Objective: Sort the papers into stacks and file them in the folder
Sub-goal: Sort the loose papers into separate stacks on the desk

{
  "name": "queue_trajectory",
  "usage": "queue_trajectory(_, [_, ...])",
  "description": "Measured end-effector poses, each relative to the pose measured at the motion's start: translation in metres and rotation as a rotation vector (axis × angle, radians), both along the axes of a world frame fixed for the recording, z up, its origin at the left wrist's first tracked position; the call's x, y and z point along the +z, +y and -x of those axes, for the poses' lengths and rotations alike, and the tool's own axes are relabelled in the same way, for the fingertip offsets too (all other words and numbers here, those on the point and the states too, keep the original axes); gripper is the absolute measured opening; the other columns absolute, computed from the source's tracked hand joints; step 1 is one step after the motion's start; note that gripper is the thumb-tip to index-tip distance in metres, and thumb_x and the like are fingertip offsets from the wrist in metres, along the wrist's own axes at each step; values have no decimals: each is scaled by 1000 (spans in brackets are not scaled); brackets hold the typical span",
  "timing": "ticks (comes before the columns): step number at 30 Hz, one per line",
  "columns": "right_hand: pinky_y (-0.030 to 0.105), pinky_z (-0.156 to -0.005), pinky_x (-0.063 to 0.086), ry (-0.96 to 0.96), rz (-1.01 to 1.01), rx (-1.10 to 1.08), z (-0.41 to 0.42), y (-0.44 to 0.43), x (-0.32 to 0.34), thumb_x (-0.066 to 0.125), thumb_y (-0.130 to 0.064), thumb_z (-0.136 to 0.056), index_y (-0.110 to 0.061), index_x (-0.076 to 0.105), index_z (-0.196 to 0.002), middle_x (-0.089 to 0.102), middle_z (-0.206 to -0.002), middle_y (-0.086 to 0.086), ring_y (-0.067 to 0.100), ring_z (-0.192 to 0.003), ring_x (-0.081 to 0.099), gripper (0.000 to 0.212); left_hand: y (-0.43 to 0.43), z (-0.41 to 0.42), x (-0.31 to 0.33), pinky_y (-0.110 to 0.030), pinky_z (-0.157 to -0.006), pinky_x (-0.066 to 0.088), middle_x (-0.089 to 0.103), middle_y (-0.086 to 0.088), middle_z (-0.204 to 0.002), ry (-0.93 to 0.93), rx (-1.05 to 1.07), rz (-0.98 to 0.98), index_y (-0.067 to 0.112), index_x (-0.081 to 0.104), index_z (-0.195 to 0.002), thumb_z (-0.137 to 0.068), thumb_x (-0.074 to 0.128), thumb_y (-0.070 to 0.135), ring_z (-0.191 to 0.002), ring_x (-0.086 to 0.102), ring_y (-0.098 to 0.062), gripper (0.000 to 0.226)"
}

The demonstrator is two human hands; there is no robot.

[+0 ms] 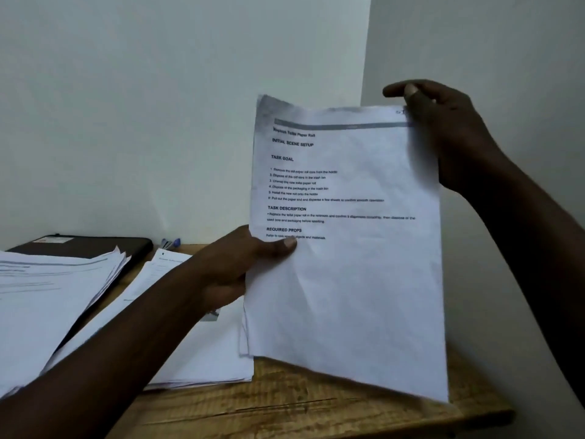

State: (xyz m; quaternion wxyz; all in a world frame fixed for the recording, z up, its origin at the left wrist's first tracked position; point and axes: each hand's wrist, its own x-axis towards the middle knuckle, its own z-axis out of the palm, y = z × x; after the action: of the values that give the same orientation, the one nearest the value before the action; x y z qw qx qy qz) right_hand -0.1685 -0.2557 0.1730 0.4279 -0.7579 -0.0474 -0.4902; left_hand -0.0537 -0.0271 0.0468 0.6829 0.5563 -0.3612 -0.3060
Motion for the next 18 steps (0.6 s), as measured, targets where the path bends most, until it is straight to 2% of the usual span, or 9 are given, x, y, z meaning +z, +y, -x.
queue_trajectory(3, [16, -59, 38, -4, 44, -47, -12, -1, -9, 48, -20, -101, -25, 71, -94, 62, -65, -20, -2, -63, 51, 25, 15, 1, 1, -40, -97, 53, 69, -8, -126, 39, -98, -45, 11, 63, -128, -85, 66, 7, -115, 66, -27, 44])
queue_trajectory(7, [24, -68, 39, 38, -15, -49, -38, -3, -25, 49, -20, -100, -27, 71, -85, 66, -81, -6, 7, -74, 55, 28, 32, -3, 9, -38, -95, 54, 70, -8, -123, 28, -58, -102, 11, 63, -127, -92, 56, 7, -113, 67, -25, 36])
queue_trajectory(10, [25, -69, 43, 161, -91, 23, -59, -1, -39, 48, -17, -101, -22, 71, -86, 68, -85, 0, 11, -73, 59, 28, 42, -11, 24, -38, -96, 53, 69, -11, -124, 1, -44, -128, 8, 62, -128, -93, 55, 13, -114, 67, -26, 36])
queue_trajectory(14, [20, -60, 46, 313, -159, 138, -94, 12, -73, 46, -14, -102, -11, 71, -94, 68, -83, 5, 11, -64, 61, 26, 45, -40, 35, -42, -93, 55, 68, -17, -123, 18, 82, -57, 1, 59, -129, -92, 55, 18, -112, 67, -30, 40])
queue_trajectory(18, [20, -62, 50, 406, -200, 197, -124, 15, -118, 43, -13, -103, -8, 72, -94, 72, -86, 7, 9, -65, 66, 31, 40, -76, 16, -41, -81, 61, 69, -20, -119, 57, 254, -27, -1, 60, -126, -94, 55, 20, -104, 70, -32, 39])
